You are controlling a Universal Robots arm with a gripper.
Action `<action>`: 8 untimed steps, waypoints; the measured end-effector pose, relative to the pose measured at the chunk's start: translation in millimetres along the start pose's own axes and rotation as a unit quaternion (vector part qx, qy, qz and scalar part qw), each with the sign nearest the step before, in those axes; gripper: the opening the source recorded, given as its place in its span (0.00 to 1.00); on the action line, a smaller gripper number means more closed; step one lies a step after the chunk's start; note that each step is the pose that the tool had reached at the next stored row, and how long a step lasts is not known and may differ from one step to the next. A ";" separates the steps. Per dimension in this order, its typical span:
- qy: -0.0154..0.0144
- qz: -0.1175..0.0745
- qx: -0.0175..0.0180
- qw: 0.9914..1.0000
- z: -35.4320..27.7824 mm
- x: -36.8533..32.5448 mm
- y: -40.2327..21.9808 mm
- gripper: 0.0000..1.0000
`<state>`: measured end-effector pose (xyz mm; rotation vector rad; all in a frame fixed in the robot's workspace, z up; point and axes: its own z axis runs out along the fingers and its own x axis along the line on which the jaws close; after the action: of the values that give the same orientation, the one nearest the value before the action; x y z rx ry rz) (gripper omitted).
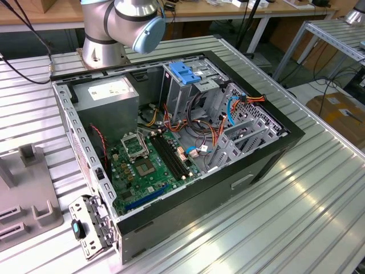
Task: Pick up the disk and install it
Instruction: 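Pick up the disk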
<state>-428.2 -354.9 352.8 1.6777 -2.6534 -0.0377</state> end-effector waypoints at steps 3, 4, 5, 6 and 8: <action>0.000 -0.004 0.000 1.000 0.0 0.0 0.0 0.11; 0.000 -0.009 0.000 1.000 0.0 0.0 0.0 0.11; 0.000 -0.011 0.000 1.000 0.0 0.0 0.0 0.11; 0.000 -0.013 0.000 1.000 0.0 0.0 0.0 0.11; 0.000 -0.014 0.000 1.000 0.0 0.0 0.0 0.11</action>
<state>-428.2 -354.9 352.8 1.7143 -2.6295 -0.0376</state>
